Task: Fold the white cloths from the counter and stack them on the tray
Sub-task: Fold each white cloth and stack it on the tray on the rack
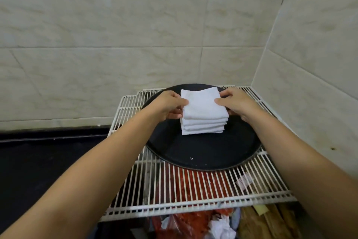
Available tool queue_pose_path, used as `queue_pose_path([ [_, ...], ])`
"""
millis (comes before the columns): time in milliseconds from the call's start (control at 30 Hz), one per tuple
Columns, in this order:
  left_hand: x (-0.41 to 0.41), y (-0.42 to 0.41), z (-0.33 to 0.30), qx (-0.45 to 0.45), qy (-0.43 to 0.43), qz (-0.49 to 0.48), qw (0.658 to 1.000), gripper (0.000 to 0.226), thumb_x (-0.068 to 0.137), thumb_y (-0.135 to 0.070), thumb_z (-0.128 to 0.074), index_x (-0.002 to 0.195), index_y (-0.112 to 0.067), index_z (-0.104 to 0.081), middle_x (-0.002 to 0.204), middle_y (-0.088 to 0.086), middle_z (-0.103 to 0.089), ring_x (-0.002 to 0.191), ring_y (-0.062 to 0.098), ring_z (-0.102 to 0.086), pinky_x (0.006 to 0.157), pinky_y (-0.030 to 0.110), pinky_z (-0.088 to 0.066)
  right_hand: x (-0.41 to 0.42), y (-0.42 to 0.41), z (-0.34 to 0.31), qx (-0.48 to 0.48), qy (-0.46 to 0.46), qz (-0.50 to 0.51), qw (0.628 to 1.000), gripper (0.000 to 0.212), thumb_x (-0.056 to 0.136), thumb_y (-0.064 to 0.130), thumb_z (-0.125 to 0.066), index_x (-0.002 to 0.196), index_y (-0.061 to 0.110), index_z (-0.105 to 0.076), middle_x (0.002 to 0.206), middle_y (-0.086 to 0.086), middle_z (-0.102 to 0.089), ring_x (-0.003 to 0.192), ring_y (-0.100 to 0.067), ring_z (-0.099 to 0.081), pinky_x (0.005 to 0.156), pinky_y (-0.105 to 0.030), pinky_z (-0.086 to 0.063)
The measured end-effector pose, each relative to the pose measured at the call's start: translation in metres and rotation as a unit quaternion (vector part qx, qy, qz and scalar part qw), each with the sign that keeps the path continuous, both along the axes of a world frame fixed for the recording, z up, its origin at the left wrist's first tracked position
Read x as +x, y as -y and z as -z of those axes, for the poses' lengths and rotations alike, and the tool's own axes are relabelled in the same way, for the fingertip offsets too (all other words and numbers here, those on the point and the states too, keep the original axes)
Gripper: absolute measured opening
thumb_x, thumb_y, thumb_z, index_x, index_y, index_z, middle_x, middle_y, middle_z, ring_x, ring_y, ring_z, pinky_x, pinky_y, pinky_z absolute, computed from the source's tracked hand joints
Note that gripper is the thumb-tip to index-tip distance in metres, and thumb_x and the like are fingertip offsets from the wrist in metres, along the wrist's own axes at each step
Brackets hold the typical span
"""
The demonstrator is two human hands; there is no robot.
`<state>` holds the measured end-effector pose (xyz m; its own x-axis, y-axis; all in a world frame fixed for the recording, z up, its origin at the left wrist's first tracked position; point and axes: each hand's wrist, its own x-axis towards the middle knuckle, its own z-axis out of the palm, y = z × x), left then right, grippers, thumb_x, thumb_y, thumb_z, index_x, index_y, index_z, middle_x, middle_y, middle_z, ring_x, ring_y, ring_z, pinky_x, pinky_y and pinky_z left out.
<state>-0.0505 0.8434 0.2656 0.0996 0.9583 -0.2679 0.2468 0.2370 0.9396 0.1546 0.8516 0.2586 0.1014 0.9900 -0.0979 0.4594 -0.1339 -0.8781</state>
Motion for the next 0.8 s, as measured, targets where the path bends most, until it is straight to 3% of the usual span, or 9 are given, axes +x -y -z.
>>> queue_pose_path([
  [67,-0.006,0.002,-0.004,0.022,-0.033,-0.009,0.999,0.022,0.089,-0.019,-0.063,0.077,-0.015,-0.045,0.072,0.005,-0.056,0.054,0.012,-0.054,0.041,0.018,-0.044,0.000,-0.002,-0.014,0.030,0.067,0.020,0.997,0.040,0.086,0.025,-0.065,0.121,0.008,-0.056,0.109,-0.008,-0.060,0.097,-0.022,-0.059,0.076,-0.034,-0.053],
  [133,-0.019,0.005,-0.013,0.054,-0.047,-0.038,0.997,0.022,0.091,-0.024,-0.060,0.077,-0.017,-0.044,0.075,0.002,-0.057,0.056,0.011,-0.053,0.045,0.020,-0.041,-0.009,0.001,-0.039,0.084,0.129,0.030,0.988,0.039,0.086,0.027,-0.063,0.121,0.009,-0.056,0.110,-0.008,-0.059,0.100,-0.023,-0.057,0.090,-0.036,-0.047],
  [300,-0.086,0.040,-0.035,0.152,-0.074,-0.090,0.981,0.013,0.093,-0.017,-0.053,0.083,-0.018,-0.045,0.075,0.003,-0.055,0.057,0.013,-0.052,0.049,0.023,-0.041,-0.093,0.026,-0.078,0.224,0.191,-0.051,0.954,0.030,0.092,0.024,-0.053,0.116,0.008,-0.060,0.100,-0.003,-0.059,0.096,-0.019,-0.056,0.079,-0.023,-0.037],
  [433,-0.188,0.109,-0.020,0.206,-0.200,-0.152,0.946,0.007,0.094,-0.019,-0.052,0.090,-0.013,-0.051,0.074,0.002,-0.055,0.067,0.019,-0.054,0.056,0.029,-0.044,-0.221,0.065,-0.053,0.292,0.205,-0.182,0.916,0.025,0.093,0.022,-0.051,0.108,0.006,-0.063,0.107,-0.013,-0.064,0.100,-0.026,-0.058,0.081,-0.028,-0.040],
  [633,-0.376,0.271,0.044,0.139,-0.437,-0.248,0.853,0.022,0.092,-0.026,-0.052,0.108,-0.011,-0.056,0.100,0.007,-0.063,0.094,0.026,-0.058,0.078,0.035,-0.047,-0.436,0.175,0.033,0.333,0.223,-0.351,0.846,0.031,0.096,0.033,-0.046,0.116,0.014,-0.059,0.117,-0.009,-0.058,0.113,-0.028,-0.052,0.095,-0.042,-0.042],
  [800,-0.505,0.408,0.079,0.045,-0.520,-0.302,0.798,0.023,0.093,-0.028,-0.047,0.111,-0.015,-0.053,0.108,0.006,-0.060,0.103,0.026,-0.054,0.083,0.038,-0.046,-0.585,0.284,0.086,0.347,0.252,-0.457,0.779,0.036,0.099,0.036,-0.040,0.126,0.018,-0.053,0.128,-0.003,-0.052,0.118,-0.024,-0.048,0.096,-0.040,-0.036],
])
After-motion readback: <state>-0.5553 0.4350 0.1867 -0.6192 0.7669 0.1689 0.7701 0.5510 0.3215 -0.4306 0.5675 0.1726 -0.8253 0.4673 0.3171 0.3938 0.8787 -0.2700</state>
